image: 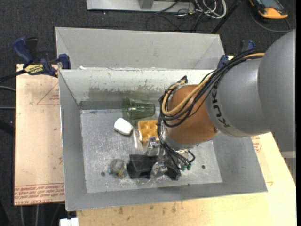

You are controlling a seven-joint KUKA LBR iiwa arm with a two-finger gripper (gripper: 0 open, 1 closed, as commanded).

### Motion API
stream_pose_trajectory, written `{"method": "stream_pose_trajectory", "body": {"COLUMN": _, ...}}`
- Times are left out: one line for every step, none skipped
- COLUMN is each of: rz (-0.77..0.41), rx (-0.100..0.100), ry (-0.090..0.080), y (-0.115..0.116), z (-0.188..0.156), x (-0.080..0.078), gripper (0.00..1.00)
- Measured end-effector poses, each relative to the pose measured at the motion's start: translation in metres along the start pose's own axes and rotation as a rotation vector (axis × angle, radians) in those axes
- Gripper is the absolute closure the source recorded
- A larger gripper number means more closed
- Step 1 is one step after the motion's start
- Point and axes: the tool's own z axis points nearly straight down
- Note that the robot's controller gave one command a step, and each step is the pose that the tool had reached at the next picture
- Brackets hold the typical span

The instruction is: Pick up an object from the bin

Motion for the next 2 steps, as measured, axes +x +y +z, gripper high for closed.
{"method": "stream_pose_trajectory", "body": {"rz": 0.000, "rx": 0.000, "ry": 0.000, "y": 0.000, "z": 0.000, "x": 0.000, "gripper": 1.00}}
{"method": "stream_pose_trajectory", "body": {"rz": 0.017, "rx": 0.001, "ry": 0.011, "y": 0.024, "z": -0.131, "x": 0.010, "gripper": 1.00}}
